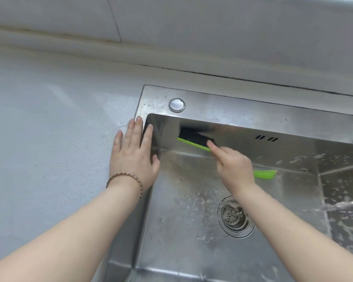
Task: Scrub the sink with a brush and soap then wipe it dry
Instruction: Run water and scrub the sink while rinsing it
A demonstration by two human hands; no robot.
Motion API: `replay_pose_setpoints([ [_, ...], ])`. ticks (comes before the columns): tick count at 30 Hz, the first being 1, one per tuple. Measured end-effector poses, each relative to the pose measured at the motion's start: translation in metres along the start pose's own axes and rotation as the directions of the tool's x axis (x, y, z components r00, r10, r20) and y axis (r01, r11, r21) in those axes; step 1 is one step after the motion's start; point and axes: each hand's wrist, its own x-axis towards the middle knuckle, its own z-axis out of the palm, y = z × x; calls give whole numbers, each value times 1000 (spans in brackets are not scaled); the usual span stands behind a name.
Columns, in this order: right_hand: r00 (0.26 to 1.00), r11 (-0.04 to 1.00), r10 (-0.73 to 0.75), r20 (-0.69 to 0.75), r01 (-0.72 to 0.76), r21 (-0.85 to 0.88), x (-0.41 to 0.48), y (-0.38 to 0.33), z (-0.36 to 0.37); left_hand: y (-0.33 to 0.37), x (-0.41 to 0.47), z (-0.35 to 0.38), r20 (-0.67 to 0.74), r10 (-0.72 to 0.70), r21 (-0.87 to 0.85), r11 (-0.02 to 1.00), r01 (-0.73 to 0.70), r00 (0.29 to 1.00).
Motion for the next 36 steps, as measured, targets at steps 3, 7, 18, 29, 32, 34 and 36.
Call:
replay_pose_setpoints([
  [3, 969, 980, -200, -145, 200, -11, 29, -11, -3, -1, 0, -1, 7, -2, -1, 1000, 2, 1000],
  [7, 967, 977, -213, -141, 213, -19, 45, -34, 23, 0, 1, -1, 15, -12, -8, 1000, 12, 1000],
  [18, 921, 923, -56, 384, 194, -332, 14, 26, 20, -1, 2, 1, 57, 2, 65, 998, -6, 998],
  [29, 685, 903, 352, 638, -71, -423, 0, 47, -8, 2, 1, 3, 36, -15, 129, 992, 10, 999],
  [32, 593, 885, 453, 666, -388, -257, -11, 38, -22, 4, 0, 2, 48, -16, 206, 978, 6, 999],
  [34, 510, 872, 456, 730, -422, -250, -20, 40, -33, 6, -1, 2, 50, -4, 334, 942, -13, 999],
  [36, 464, 882, 425, 777, -406, -240, -29, 37, -55, 16, -8, 0, 48, 20, 380, 924, -37, 999],
])
